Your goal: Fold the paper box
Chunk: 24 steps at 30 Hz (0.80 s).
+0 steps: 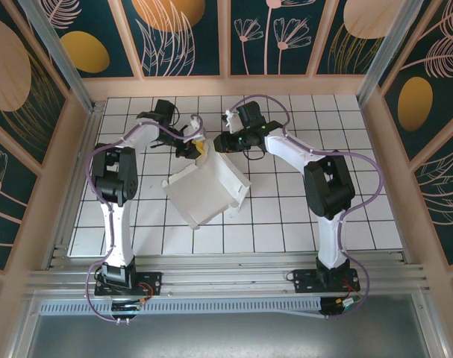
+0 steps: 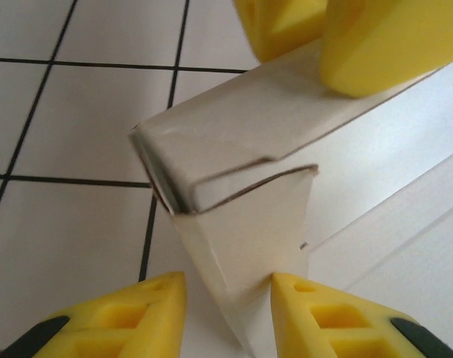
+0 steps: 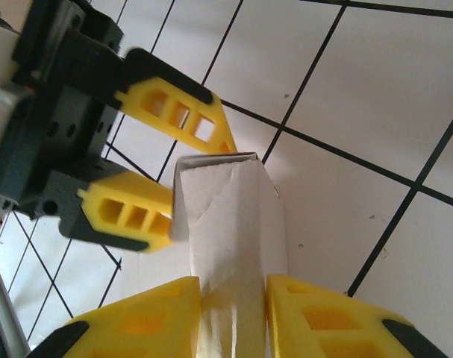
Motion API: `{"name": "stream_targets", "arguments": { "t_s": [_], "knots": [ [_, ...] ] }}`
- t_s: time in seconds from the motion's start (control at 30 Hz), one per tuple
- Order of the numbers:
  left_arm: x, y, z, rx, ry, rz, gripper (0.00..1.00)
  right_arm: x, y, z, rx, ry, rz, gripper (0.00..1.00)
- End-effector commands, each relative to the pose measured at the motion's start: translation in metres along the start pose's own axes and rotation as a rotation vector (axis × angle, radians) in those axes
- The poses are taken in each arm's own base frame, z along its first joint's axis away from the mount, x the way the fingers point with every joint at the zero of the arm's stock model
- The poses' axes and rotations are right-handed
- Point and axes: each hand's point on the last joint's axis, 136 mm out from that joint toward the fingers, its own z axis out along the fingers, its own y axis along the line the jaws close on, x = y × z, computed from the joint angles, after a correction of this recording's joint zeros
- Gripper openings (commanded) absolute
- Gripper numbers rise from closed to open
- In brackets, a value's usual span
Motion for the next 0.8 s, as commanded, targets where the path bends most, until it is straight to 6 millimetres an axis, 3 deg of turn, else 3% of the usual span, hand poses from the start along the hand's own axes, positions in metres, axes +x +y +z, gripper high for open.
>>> {"name": "stream_targets", "arguments": {
  "t_s": [0.0,0.2,0.43,0.63,0.77],
  "knots": [
    [0.001,-0.012,0.013,0.057,0.03,0.024,0.34,0.002,0.007,0.002,-0.031,-0.002,0.004,0.3],
    [0.001,-0.006,0.019,0.048,0.055,-0.001,0.29,0.005,0.006,0.002,-0.031,0.0,0.005,0.3],
    [0.008,0.001,0.043,0.015,0.15,-0.021,0.22,0.009,0.004,0.004,-0.039,-0.006,0.024,0.3],
    [0.008,0.01,0.045,-0.022,0.155,-0.049,0.21,0.015,0.002,0.003,-0.032,0.001,0.024,0.3],
    [0.008,0.01,0.046,-0.027,0.162,-0.046,0.17,0.017,-0.002,0.001,-0.004,-0.006,0.035,0.37]
  ]
}}
